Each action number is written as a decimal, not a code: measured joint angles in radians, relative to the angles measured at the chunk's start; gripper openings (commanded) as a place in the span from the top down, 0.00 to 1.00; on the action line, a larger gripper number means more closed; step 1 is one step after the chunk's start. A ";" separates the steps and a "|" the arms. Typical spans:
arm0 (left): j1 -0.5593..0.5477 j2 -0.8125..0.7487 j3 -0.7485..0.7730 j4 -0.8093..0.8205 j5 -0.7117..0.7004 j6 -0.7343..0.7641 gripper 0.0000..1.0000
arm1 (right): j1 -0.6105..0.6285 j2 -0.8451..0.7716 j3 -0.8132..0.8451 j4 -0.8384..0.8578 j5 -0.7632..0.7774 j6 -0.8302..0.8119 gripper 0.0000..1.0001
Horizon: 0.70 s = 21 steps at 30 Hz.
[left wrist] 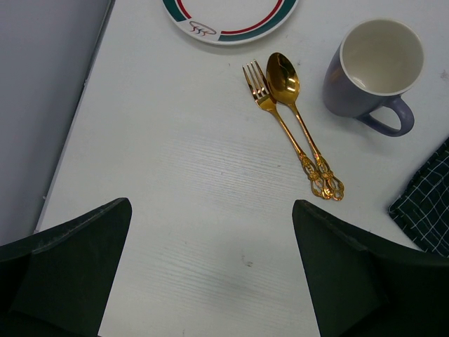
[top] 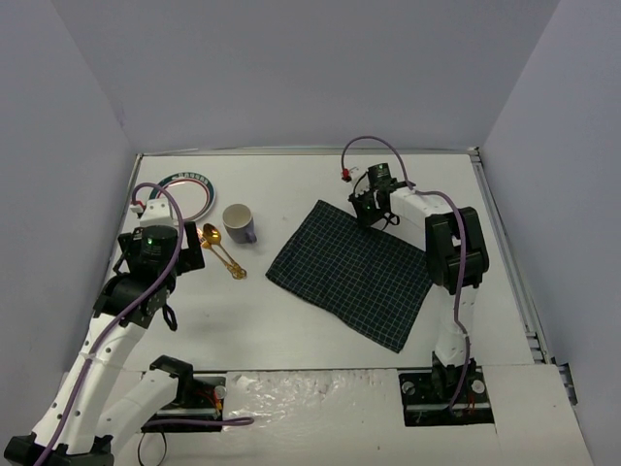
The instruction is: Set the dinner table for one person
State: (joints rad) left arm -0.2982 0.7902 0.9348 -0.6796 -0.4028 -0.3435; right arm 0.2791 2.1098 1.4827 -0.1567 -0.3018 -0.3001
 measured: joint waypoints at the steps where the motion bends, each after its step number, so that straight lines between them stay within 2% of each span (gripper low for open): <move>1: 0.000 0.000 0.000 0.000 0.001 0.000 0.03 | -0.010 0.003 0.008 -0.008 0.005 -0.006 1.00; 21: 0.004 0.037 -0.015 0.004 0.007 0.000 0.03 | -0.169 0.220 0.344 -0.044 0.260 -0.183 1.00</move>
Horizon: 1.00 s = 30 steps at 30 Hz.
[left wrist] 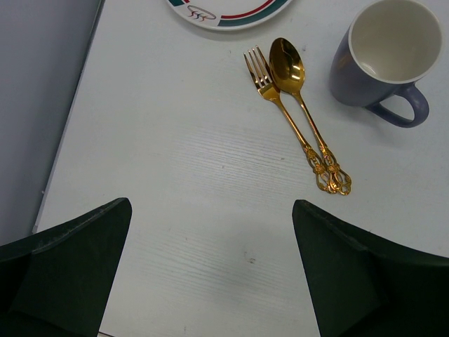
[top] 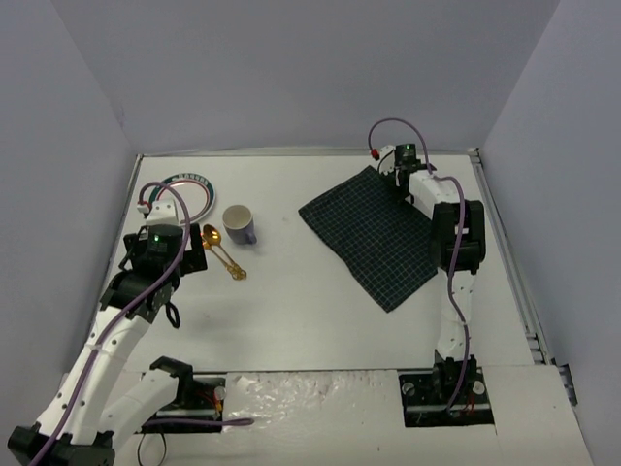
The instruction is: Set the dinner table for one person
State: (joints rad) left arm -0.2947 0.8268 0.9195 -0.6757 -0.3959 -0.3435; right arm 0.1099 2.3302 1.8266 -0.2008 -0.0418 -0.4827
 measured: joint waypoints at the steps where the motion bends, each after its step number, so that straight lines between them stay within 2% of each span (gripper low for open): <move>1: 0.000 0.006 0.000 0.000 0.001 0.000 0.03 | -0.003 0.015 0.024 -0.001 0.010 -0.005 1.00; 4: 0.001 0.023 0.000 0.000 0.006 0.000 0.03 | -0.007 0.060 0.091 0.000 0.039 -0.022 1.00; 6: 0.001 0.031 0.000 0.001 0.010 0.000 0.03 | -0.008 0.083 0.126 0.003 0.054 -0.034 0.96; 9: 0.001 0.036 0.000 0.000 0.014 0.000 0.03 | -0.009 0.124 0.194 -0.008 0.072 -0.045 0.82; 12: 0.001 0.037 0.000 0.001 0.018 0.000 0.03 | -0.012 0.155 0.247 -0.002 0.082 -0.035 0.62; 18: 0.001 0.037 0.000 0.009 0.042 0.002 0.03 | -0.016 0.136 0.245 0.008 0.081 0.058 0.39; 21: 0.001 0.037 0.000 0.024 0.080 0.004 0.03 | -0.027 0.036 0.111 0.023 0.075 0.151 0.37; 26: -0.001 0.055 0.012 0.046 0.157 0.003 0.03 | -0.100 -0.259 -0.205 0.078 0.047 0.355 0.21; 30: -0.036 0.143 0.088 0.058 0.213 -0.001 0.03 | -0.191 -0.517 -0.435 0.143 0.013 0.502 0.20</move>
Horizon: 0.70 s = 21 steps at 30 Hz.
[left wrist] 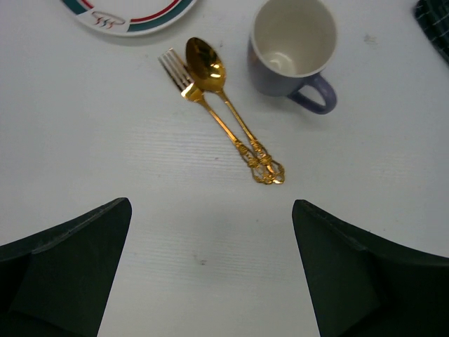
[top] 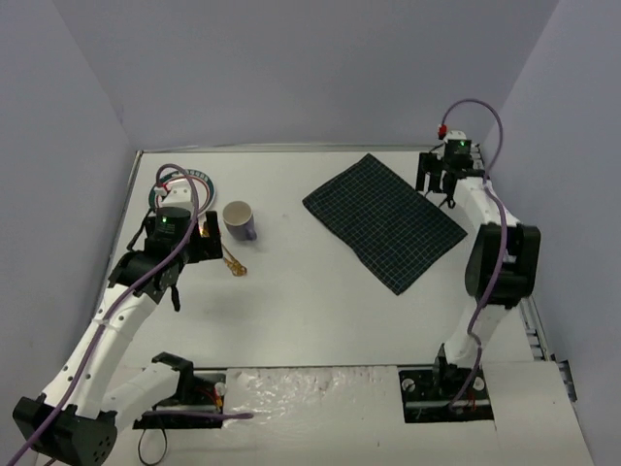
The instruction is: Set the dinner table for one person
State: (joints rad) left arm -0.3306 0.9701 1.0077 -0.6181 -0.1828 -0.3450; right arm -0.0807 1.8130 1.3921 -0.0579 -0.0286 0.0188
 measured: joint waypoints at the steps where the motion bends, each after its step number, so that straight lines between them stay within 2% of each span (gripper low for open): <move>1: -0.020 0.043 0.035 0.005 0.005 -0.002 0.03 | -0.020 -0.044 -0.036 0.022 -0.009 0.030 0.20; 6: -0.142 0.288 0.242 0.054 0.019 -0.029 0.03 | -0.092 -0.198 -0.222 0.127 -0.091 0.161 0.20; 11: -0.240 0.540 0.410 0.207 0.060 -0.080 0.09 | -0.160 -0.234 -0.377 0.201 -0.217 0.280 0.22; 15: -0.275 0.735 0.521 0.316 0.097 -0.114 0.14 | -0.196 -0.234 -0.434 0.266 -0.293 0.342 0.22; 21: -0.292 0.989 0.668 0.476 0.126 -0.140 0.27 | -0.206 -0.234 -0.473 0.358 -0.370 0.398 0.26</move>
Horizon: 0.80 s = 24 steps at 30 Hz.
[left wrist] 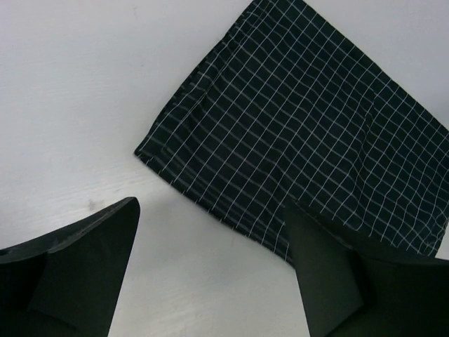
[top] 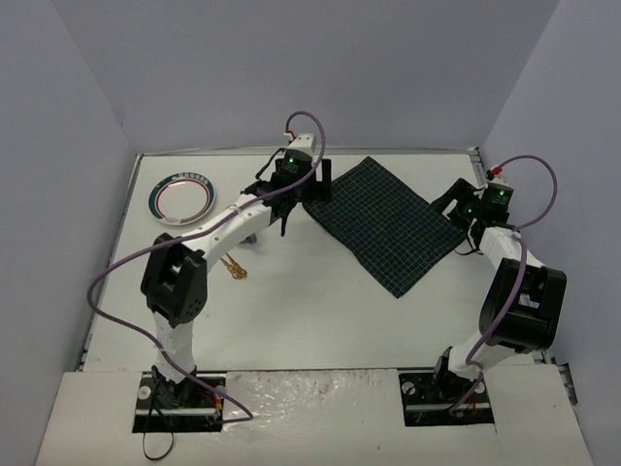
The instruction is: Set the dinner table for one person
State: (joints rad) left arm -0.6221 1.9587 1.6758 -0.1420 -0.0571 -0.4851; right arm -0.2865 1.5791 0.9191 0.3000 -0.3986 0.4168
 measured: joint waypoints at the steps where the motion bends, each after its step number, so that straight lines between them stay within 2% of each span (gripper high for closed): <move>1: 0.000 0.034 0.015 0.024 0.003 -0.001 0.29 | 0.000 0.000 -0.001 0.009 -0.007 0.003 0.27; 8: 0.000 0.251 0.136 0.118 0.012 0.000 0.47 | -0.026 0.020 -0.006 0.070 -0.050 0.023 0.37; 12: 0.000 0.348 0.208 0.126 0.008 0.013 0.56 | -0.064 0.056 -0.027 0.110 -0.076 0.034 0.48; 16: 0.003 0.404 0.239 0.123 0.005 0.022 0.60 | -0.089 0.095 -0.056 0.147 -0.097 0.047 0.57; 24: 0.019 0.430 0.240 0.121 -0.011 0.029 0.63 | -0.129 0.165 -0.092 0.195 -0.125 0.065 0.60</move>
State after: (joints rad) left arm -0.6026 2.3884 1.9156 -0.0211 -0.0681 -0.4564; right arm -0.4159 1.7441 0.8270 0.4953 -0.5233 0.4818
